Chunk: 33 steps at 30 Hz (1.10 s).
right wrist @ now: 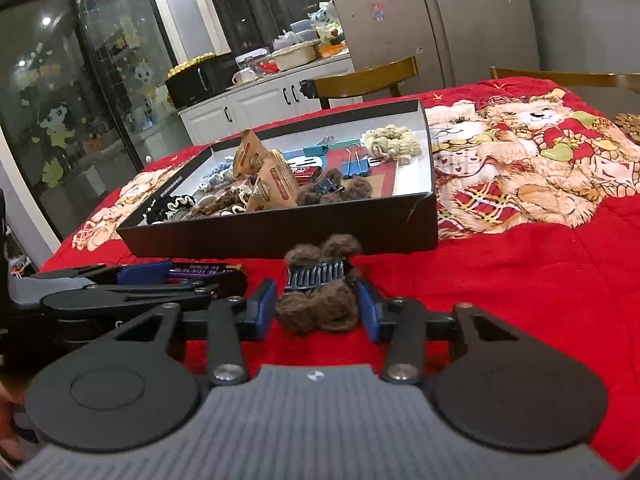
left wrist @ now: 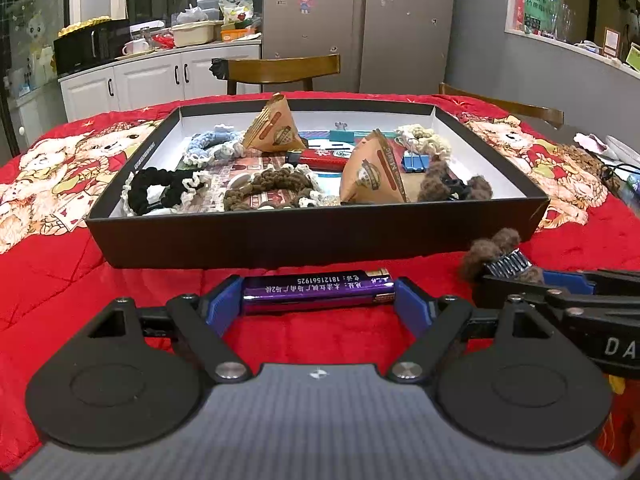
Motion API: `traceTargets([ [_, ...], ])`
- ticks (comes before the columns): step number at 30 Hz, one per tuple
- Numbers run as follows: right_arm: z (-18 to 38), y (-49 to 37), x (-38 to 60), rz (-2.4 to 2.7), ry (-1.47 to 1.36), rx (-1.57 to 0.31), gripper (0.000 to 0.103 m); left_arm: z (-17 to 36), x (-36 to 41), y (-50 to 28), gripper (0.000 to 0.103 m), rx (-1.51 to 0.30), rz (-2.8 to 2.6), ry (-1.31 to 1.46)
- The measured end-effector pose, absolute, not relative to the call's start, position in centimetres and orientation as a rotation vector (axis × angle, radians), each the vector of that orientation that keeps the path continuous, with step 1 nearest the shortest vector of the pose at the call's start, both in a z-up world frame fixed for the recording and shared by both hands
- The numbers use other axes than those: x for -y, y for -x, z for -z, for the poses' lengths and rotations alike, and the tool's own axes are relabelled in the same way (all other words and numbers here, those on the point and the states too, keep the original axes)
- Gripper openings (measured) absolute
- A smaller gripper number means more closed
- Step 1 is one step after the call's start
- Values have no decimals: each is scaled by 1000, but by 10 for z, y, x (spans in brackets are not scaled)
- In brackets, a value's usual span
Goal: Organize objects
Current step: 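Grasp the purple lighter with the left tool while the right tool grasps the brown pom-pom clip, then lift the purple lighter and pom-pom clip and carry both over the black box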
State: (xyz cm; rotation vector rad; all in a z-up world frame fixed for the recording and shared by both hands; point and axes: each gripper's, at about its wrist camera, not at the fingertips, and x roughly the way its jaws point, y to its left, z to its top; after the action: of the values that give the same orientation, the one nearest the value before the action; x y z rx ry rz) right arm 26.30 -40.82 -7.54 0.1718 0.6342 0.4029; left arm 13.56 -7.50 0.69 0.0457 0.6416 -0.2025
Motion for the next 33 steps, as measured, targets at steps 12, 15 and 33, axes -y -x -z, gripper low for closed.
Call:
traceTargets([
  [12, 73, -260, 409, -392, -159, -618, 37, -8, 81, -135, 84, -637, 192, -65],
  [15, 71, -259, 410, -387, -162, -604, 36, -9, 84, -134, 84, -631, 184, -69],
  [33, 57, -237, 424, -422, -234, -412, 35, -24, 95, -102, 84, -436, 167, -147],
])
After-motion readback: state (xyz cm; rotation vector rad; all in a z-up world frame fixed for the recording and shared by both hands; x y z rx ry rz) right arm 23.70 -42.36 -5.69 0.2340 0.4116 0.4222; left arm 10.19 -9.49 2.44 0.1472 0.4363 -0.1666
